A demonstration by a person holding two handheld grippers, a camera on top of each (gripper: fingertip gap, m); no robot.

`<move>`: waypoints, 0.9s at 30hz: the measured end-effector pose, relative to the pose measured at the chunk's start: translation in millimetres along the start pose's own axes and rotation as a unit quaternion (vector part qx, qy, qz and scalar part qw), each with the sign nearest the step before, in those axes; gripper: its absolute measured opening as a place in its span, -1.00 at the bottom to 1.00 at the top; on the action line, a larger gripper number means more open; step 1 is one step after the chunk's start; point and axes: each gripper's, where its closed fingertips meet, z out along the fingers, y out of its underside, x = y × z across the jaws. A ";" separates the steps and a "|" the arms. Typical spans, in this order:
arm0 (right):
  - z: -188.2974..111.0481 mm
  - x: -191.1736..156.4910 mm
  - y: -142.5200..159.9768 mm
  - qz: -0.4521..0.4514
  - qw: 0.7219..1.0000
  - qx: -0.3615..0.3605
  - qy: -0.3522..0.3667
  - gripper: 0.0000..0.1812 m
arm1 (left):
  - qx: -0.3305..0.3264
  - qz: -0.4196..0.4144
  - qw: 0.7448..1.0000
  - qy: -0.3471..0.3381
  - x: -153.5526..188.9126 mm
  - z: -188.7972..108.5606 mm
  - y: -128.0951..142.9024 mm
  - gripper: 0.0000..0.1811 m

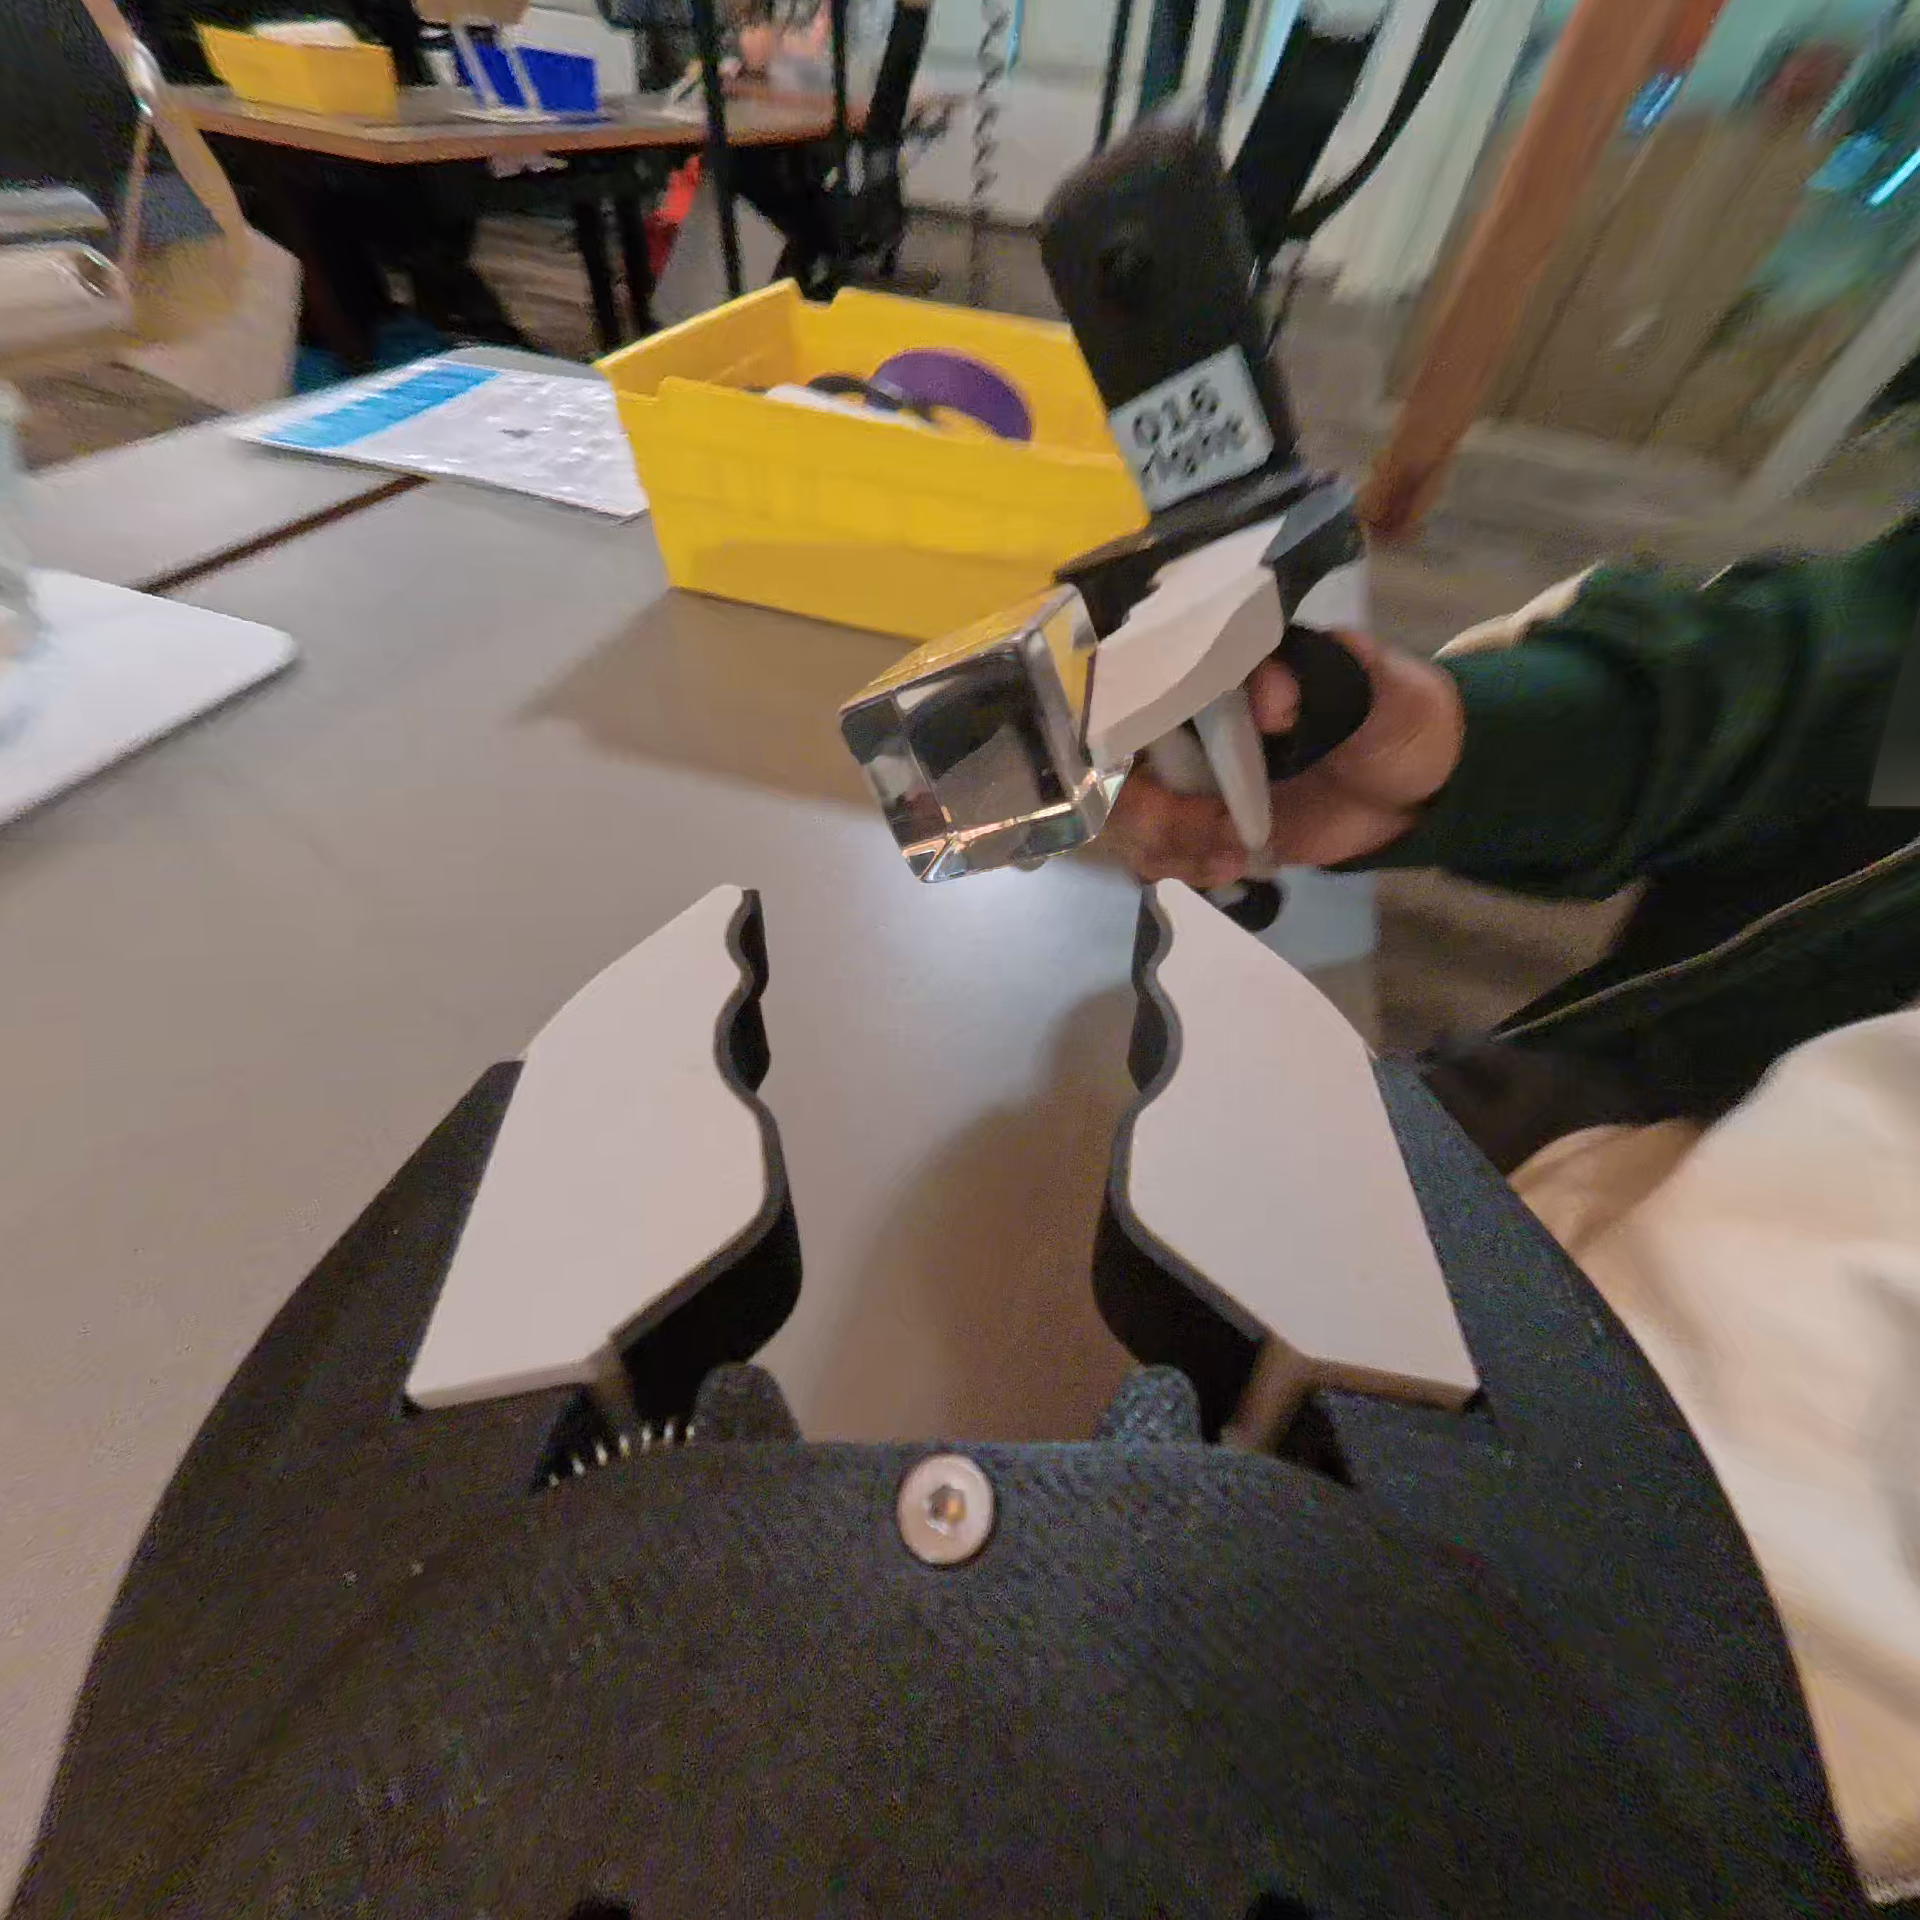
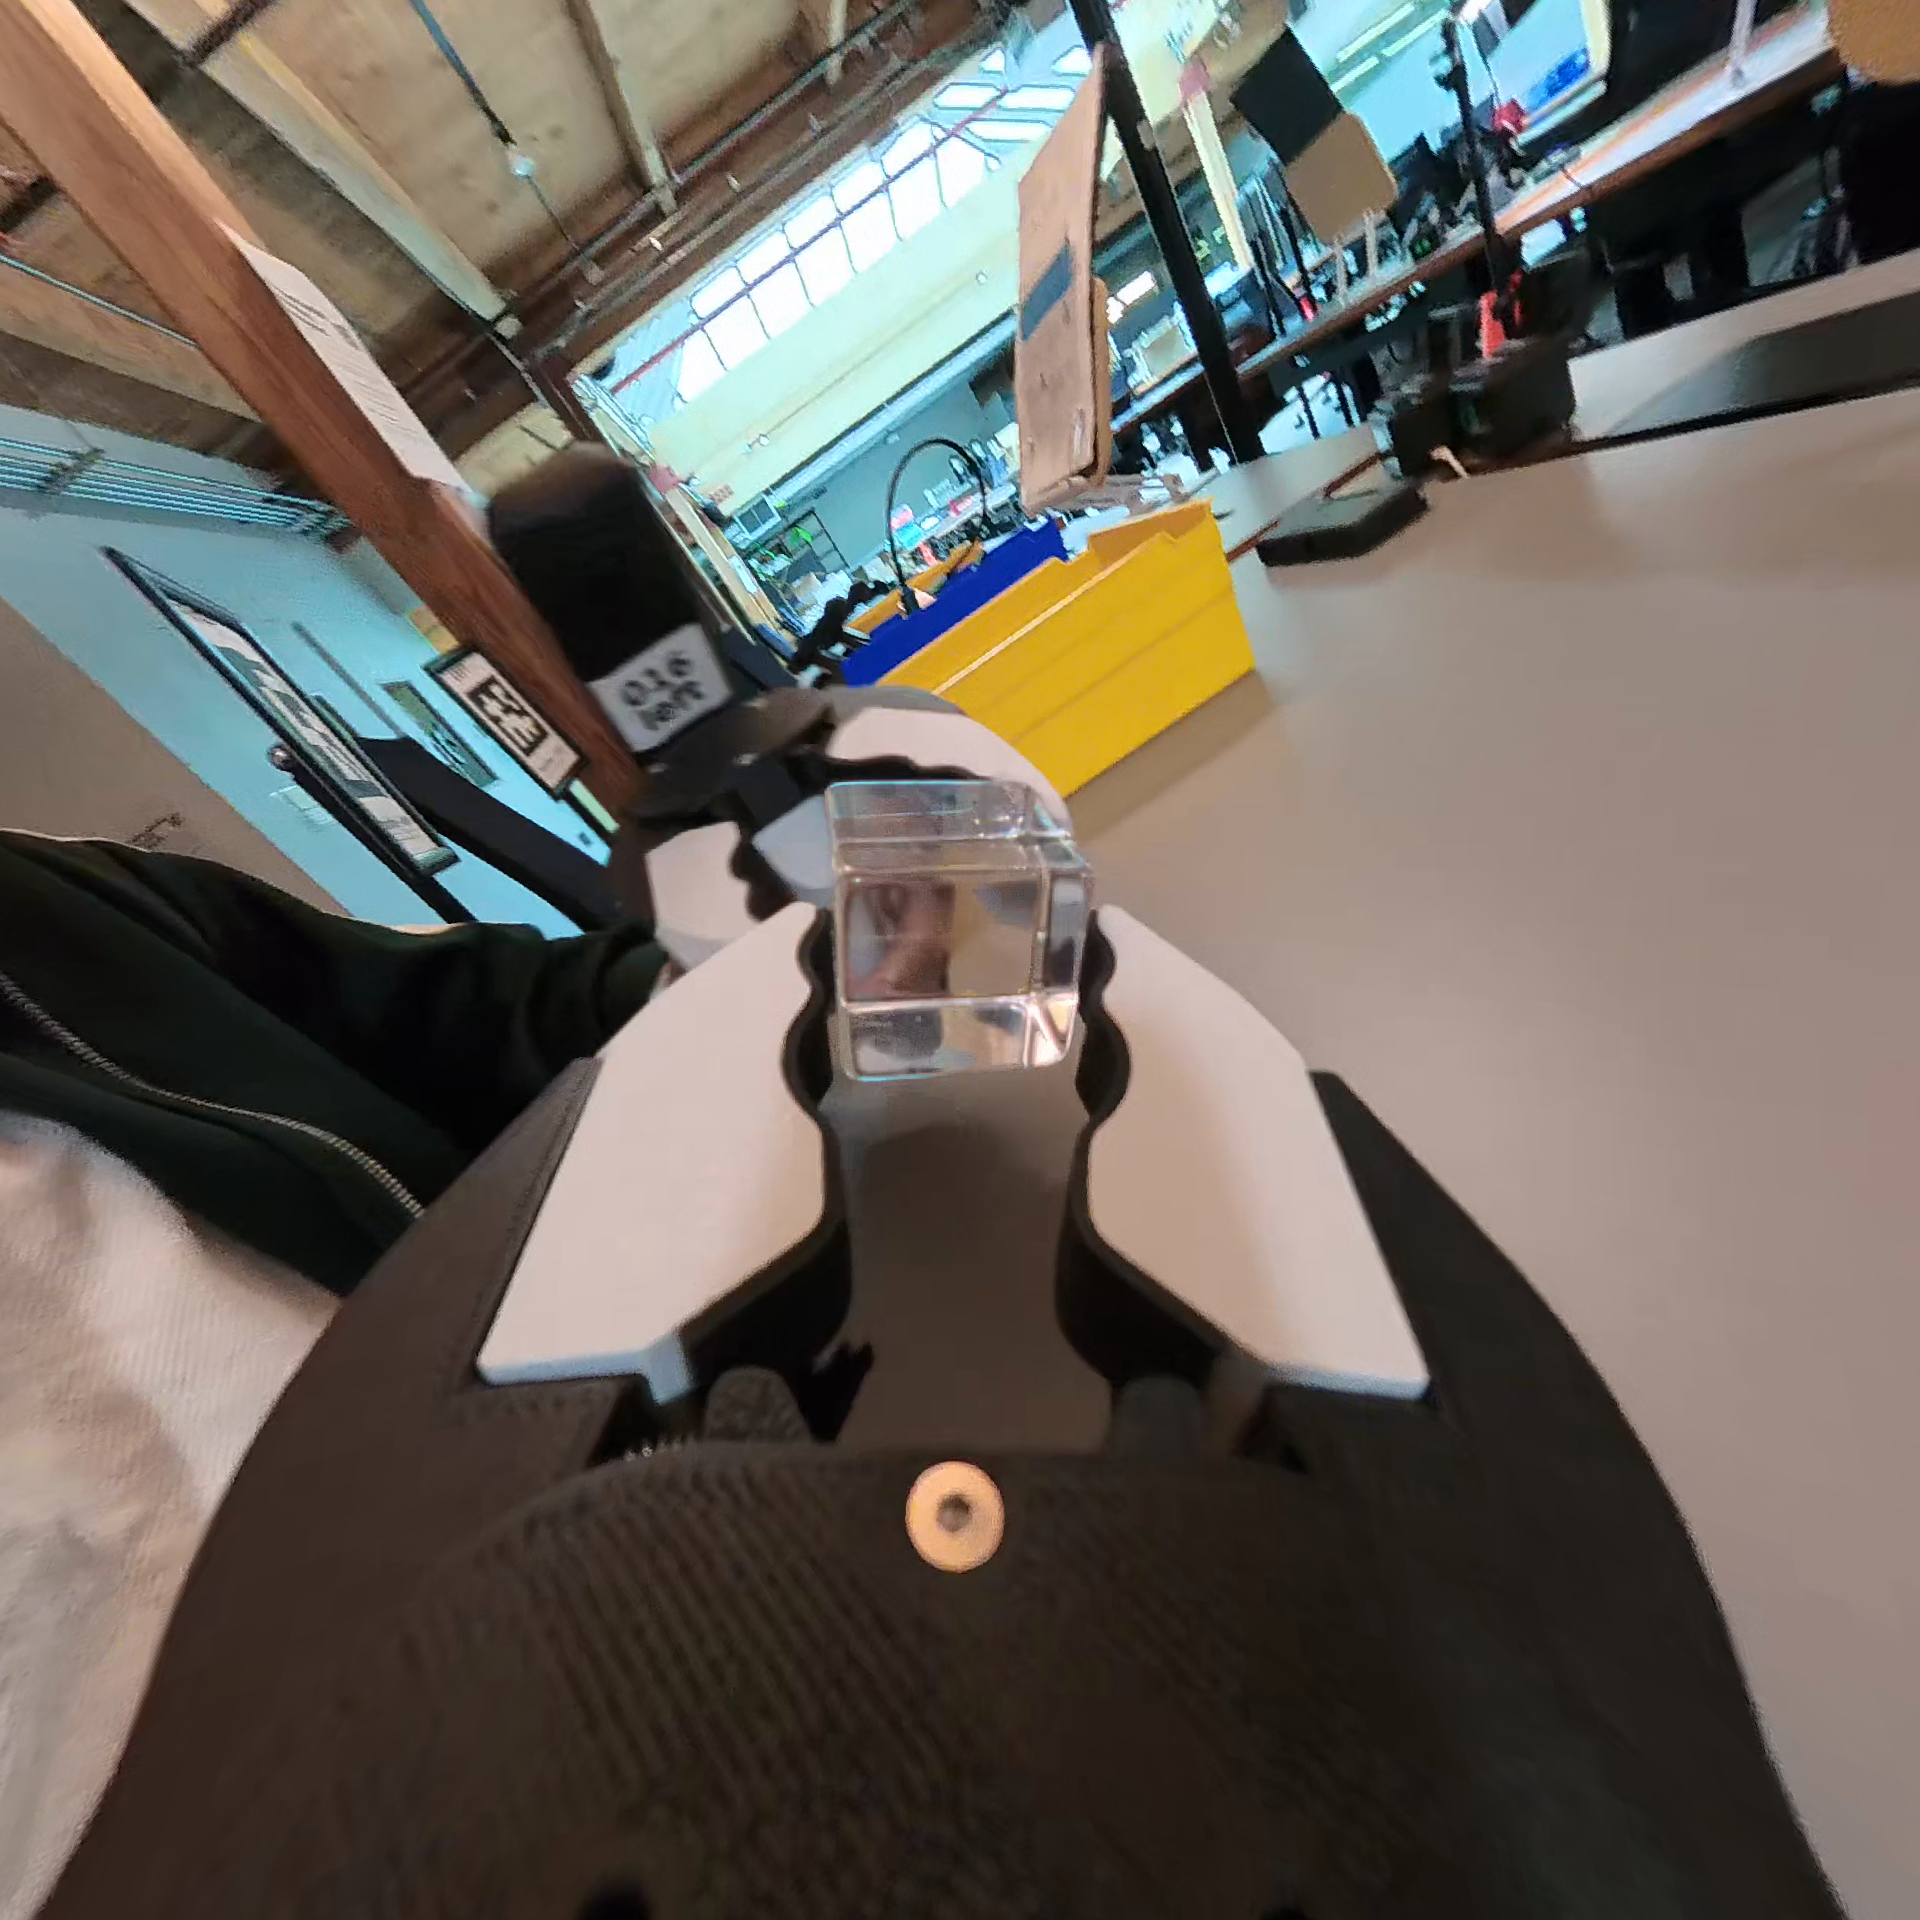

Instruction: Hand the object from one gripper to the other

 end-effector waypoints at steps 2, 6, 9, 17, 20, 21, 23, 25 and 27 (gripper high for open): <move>-1.3 -4.5 -3.9 0.013 1.000 0.012 -0.020 -0.50 | 0.034 -0.044 0.998 0.038 1.0 -4.4 -5.1 -0.35; -2.1 -3.2 -2.3 0.005 1.000 0.009 -0.019 -0.50 | 0.048 -0.035 0.997 0.044 -0.7 -7.0 -7.9 -0.37; -1.7 -7.4 -3.2 -0.018 1.000 0.006 -0.022 -0.50 | 0.040 -0.022 0.998 0.053 4.2 -3.6 -4.4 -0.36; -1.9 -14.5 -4.3 -0.085 0.996 0.002 -0.020 -0.50 | 0.038 -0.085 0.985 0.143 20.0 -2.5 -1.1 -0.42; -4.1 -17.1 -5.8 -0.162 0.987 -0.006 -0.008 -0.50 | 0.041 -0.249 0.924 0.289 38.5 -9.0 -8.7 -0.33; -4.7 -18.1 -5.3 -0.201 0.979 -0.014 0.000 -0.50 | 0.053 -0.308 0.891 0.331 40.2 -11.8 -13.1 -0.31; -4.9 -21.5 -2.0 -0.296 0.954 -0.038 0.018 -0.50 | 0.089 -0.404 0.829 0.377 34.9 -15.7 -20.5 -0.30; -3.2 -24.3 3.7 -0.383 0.921 -0.064 0.041 -0.50 | 0.111 -0.464 0.785 0.395 28.7 -16.6 -23.3 -0.29; 0.2 -25.4 8.7 -0.441 0.891 -0.082 0.066 -0.50 | 0.105 -0.479 0.775 0.398 30.7 -13.6 -20.6 -0.27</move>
